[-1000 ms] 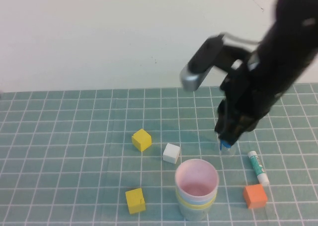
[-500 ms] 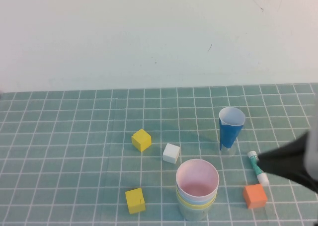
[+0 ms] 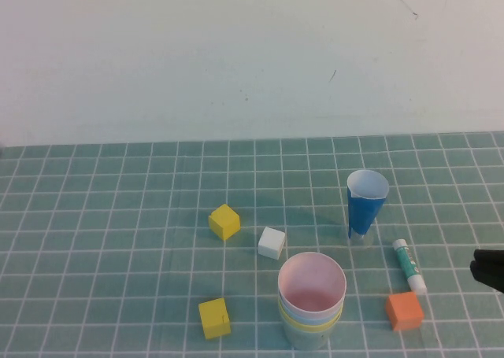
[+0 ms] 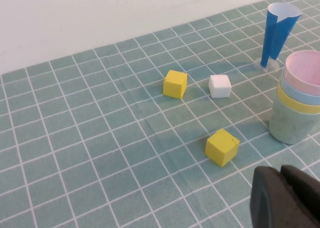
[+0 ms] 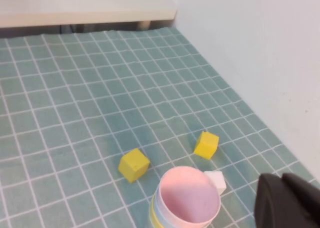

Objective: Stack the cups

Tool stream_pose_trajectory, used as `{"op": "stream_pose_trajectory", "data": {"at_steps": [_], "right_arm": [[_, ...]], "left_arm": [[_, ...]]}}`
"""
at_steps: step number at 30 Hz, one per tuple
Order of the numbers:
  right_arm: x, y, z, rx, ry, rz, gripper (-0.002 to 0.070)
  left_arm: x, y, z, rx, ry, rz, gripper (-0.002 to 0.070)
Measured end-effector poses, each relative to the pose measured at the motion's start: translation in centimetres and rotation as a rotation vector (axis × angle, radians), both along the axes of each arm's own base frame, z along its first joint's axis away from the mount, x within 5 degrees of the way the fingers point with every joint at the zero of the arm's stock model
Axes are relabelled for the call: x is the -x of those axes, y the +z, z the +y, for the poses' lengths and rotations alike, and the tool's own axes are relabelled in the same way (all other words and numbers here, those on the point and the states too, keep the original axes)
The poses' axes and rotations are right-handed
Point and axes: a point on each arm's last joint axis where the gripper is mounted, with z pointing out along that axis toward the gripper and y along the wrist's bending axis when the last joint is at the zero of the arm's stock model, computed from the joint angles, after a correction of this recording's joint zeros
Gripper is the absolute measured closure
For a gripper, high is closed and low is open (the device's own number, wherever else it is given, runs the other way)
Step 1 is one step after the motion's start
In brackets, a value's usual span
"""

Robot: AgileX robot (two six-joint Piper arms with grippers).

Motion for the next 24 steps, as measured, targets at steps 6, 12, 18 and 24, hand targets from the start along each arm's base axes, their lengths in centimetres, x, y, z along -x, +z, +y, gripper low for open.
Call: {"op": "stream_pose_trajectory", "data": {"at_steps": [6,12,18,24], "right_arm": [[-0.1,-0.1,0.0,-0.002,-0.004,0.002,0.0678],[-0.4,-1.0,-0.4,0.025,-0.056,0.015,0.0678],[1.1,-1.6,-2.5,0.081,-0.111,-0.104,0.0678],[3.0,-2.7,-4.9,0.018,-0.238,-0.133,0.0678]], "left_arm": [[0.0,0.0,0.0,0.0,0.0,0.0,0.0676],[0.0,0.0,0.0,0.002,-0.001,0.001,0.0676],[0.0,0.0,0.0,0.004,-0.003,0.003,0.0676],[0.0,0.0,0.0,0.004,-0.003,0.004,0.0677]]}}
